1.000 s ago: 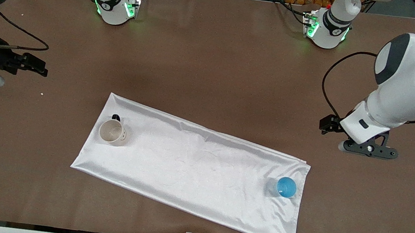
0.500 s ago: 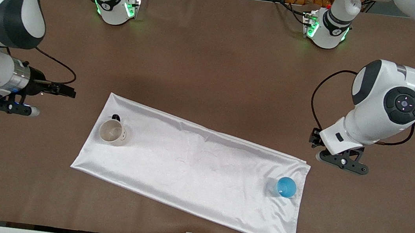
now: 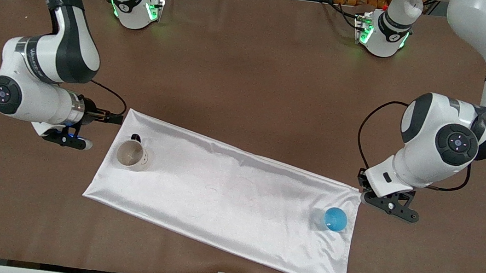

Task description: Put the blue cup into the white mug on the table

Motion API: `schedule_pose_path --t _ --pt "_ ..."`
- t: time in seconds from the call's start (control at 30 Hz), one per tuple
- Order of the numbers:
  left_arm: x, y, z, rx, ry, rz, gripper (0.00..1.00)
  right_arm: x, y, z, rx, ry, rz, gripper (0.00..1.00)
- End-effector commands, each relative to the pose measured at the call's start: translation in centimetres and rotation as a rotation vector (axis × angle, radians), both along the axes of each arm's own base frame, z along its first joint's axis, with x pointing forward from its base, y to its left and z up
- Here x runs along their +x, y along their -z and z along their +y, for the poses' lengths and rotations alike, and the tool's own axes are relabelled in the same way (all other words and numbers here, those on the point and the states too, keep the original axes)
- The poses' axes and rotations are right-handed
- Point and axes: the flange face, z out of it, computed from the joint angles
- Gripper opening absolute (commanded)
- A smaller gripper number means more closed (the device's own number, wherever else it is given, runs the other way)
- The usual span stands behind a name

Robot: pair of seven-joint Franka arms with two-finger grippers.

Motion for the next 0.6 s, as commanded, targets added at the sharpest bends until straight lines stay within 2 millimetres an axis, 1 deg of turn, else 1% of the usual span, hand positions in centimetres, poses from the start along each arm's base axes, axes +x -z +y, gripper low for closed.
schedule_pose_path --t 0.0,0.17,0.2,0.33,0.5,0.57 --pt "1.8 1.2 -0.7 0.001 0.029 -0.043 0.42 -0.5 2.3 1.6 0.003 0.051 0.010 1.00" --pt "2.4 2.4 -1.2 -0.009 0.036 -0.079 0.41 -0.5 4.6 3.7 -0.002 0.094 0.015 1.00" --pt "2.5 3.1 -1.5 -0.011 0.039 -0.081 0.41 -0.5 5.0 3.9 -0.003 0.104 0.015 1.00" --pt "3.0 4.5 -2.2 -0.020 0.048 -0.109 0.41 -0.4 6.9 4.8 -0.009 0.136 0.019 1.00" --pt "3.2 6.1 -3.5 -0.039 0.064 -0.125 0.42 0.0 9.1 5.1 -0.008 0.157 0.006 1.00" --pt "3.2 6.8 -4.4 -0.053 0.073 -0.128 0.42 0.2 9.8 5.1 -0.007 0.165 0.001 1.00"
